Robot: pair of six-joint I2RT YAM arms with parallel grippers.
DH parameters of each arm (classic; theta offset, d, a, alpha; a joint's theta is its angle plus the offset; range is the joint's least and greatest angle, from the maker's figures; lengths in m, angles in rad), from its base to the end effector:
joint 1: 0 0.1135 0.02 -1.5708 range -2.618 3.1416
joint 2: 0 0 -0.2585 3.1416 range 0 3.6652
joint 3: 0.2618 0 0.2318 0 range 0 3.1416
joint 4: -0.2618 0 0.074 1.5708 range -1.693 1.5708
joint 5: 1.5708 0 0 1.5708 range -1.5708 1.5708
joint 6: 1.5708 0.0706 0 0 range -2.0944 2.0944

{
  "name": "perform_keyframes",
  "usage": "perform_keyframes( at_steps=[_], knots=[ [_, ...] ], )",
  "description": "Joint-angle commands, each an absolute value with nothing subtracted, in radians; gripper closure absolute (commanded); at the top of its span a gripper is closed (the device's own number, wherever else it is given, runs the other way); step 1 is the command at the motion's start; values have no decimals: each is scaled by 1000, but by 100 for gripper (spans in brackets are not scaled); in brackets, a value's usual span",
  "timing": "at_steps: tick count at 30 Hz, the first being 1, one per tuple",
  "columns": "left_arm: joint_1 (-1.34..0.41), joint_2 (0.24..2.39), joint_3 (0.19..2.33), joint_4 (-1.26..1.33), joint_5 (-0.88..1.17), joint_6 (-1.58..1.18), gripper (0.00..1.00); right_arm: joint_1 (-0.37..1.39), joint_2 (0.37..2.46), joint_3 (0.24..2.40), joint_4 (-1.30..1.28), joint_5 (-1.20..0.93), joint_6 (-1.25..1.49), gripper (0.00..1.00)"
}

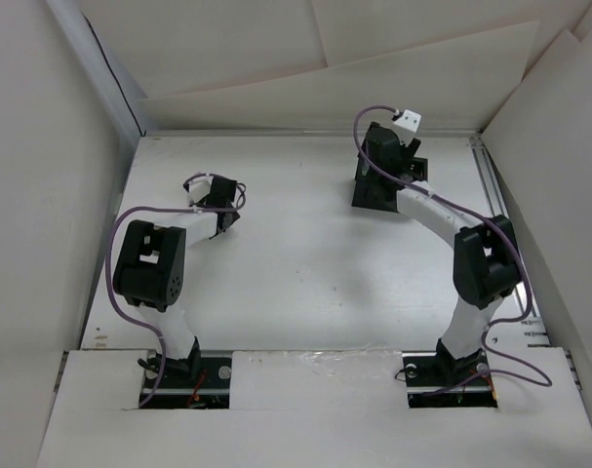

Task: Sort the stationery into containers
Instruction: Place the pen in the storage box, then pick up the pen from the center of the board.

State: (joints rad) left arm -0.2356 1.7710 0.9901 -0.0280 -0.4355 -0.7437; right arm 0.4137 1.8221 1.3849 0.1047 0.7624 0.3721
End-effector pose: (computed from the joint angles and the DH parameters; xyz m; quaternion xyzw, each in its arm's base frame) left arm 0.3647 -0.0569 0.1520 -0.3055 0.8571 0.0062 0.4147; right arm 0.4140 0.1285 0.2826 0.2001 0.7602 -0.0736 0.6136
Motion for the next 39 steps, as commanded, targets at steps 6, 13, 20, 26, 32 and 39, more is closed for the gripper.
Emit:
perform_keyframes(
  at_steps=[6,13,20,26,32,39],
  knots=[
    [-238,1795,1037,-61,-419,-732,60,423,1675,1356,130,735,383,18],
    [-247,1816,1045,-60,-410,-713,81,423,1608,1338,130,692,383,18],
    [-270,1807,1035,-41,-400,-674,100,532,1554,1338,130,722,348,17],
    [-291,1764,984,43,-319,-632,100,646,1519,1338,52,723,360,4],
    [-291,1544,784,264,-123,-591,100,646,1509,1328,-47,500,405,4],
    [-302,1298,562,544,161,-557,100,606,1509,1293,-60,235,482,21]
  ],
)
